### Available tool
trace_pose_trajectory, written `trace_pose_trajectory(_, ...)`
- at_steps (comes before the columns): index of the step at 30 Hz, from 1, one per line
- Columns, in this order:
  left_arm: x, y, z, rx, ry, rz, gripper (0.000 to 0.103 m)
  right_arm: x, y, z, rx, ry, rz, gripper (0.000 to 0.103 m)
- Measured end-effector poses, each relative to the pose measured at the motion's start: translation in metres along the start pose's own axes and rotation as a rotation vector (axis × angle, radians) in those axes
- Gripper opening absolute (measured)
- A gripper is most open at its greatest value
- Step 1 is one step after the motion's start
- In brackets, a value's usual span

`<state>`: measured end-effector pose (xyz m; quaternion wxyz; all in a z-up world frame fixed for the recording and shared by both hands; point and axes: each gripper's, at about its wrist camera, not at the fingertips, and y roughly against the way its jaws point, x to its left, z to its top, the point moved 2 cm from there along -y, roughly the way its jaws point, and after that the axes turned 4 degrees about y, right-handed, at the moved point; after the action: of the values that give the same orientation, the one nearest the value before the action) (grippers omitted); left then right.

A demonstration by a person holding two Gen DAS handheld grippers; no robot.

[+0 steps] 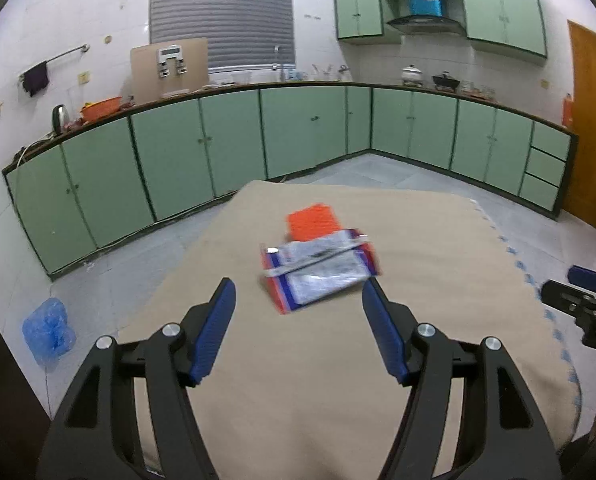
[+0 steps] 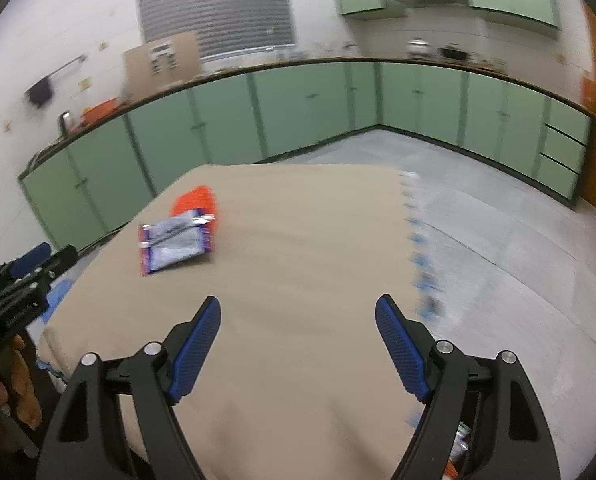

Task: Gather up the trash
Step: 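Move both open tools back toward the last wrapper on the table, then grasp the blue-and-white snack wrapper with the right tool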

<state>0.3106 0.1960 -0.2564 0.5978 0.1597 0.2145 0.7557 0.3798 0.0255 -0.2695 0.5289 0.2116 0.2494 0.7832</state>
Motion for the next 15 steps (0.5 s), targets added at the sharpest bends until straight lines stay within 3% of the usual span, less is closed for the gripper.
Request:
trace_pose_trajectory(7, 0.029, -0.047, 0.001, 0.020, 0.004, 0.000, 0.063, 0.059, -0.085, 0.028, 0.026, 0.096, 0.083, 0.078)
trace_pose_trajectory(15, 0.048, -0.086, 0.001, 0.033, -0.004, -0.011, 0.059, 0.077, -0.170, 0.040, 0.120, 0.136, 0.139, 0.078)
